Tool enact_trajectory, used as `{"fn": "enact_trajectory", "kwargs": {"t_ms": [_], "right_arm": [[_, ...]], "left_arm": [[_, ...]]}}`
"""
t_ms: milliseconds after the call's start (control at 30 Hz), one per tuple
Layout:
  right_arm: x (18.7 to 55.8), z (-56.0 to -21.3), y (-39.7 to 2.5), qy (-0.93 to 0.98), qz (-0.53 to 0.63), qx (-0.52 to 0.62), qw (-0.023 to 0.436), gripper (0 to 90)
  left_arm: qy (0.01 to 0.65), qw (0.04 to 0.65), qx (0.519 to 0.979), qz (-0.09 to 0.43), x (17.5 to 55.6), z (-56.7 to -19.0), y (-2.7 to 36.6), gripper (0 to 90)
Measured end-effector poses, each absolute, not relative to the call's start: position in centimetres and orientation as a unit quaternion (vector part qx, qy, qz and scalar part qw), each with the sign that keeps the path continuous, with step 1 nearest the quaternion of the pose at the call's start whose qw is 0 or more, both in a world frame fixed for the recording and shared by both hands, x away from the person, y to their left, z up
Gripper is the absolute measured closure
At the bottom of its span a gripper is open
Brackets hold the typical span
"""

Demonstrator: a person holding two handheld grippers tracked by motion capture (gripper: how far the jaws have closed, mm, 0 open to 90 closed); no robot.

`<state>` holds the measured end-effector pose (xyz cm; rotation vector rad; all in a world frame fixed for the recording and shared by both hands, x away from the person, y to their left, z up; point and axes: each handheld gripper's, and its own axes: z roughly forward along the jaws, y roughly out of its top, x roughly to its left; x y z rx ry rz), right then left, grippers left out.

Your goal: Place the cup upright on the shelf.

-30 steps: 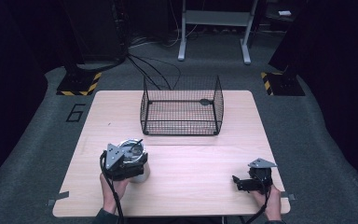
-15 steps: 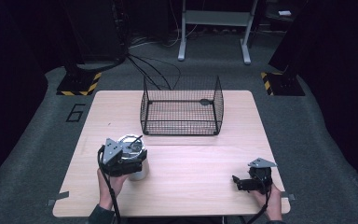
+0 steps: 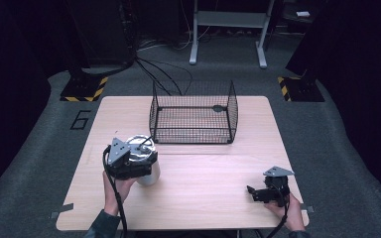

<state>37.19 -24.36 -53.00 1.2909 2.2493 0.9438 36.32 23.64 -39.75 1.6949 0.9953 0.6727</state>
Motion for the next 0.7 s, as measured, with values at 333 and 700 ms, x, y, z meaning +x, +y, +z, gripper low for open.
{"fn": "enact_trajectory", "kwargs": {"t_ms": [333,700], "right_arm": [[37.4,-53.0,-24.4,0.803,0.336,0.455,0.188,0.0],[37.6,-53.0,-24.4,0.803,0.34,0.451,0.192,0.0]], "left_arm": [[0.399,0.509,0.712,0.272,37.2,-38.3,23.2,3.4],[0.392,0.514,0.716,0.264,38.2,-37.2,22.9,3.4]]}}
